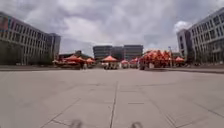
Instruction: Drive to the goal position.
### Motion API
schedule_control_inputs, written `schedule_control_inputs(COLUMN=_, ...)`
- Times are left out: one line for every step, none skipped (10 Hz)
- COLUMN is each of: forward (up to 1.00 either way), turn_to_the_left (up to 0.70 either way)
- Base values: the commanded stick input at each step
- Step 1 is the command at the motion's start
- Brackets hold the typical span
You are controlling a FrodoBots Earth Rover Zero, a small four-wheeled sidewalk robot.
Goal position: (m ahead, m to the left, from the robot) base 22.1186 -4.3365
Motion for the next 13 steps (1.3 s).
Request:
schedule_control_inputs(forward=0.85, turn_to_the_left=-0.02)
schedule_control_inputs(forward=0.85, turn_to_the_left=-0.02)
schedule_control_inputs(forward=0.85, turn_to_the_left=-0.02)
schedule_control_inputs(forward=0.85, turn_to_the_left=-0.02)
schedule_control_inputs(forward=0.85, turn_to_the_left=-0.02)
schedule_control_inputs(forward=0.85, turn_to_the_left=-0.02)
schedule_control_inputs(forward=0.85, turn_to_the_left=-0.02)
schedule_control_inputs(forward=0.85, turn_to_the_left=-0.02)
schedule_control_inputs(forward=0.85, turn_to_the_left=-0.08)
schedule_control_inputs(forward=0.85, turn_to_the_left=-0.21)
schedule_control_inputs(forward=0.85, turn_to_the_left=-0.06)
schedule_control_inputs(forward=0.85, turn_to_the_left=-0.02)
schedule_control_inputs(forward=0.85, turn_to_the_left=-0.02)
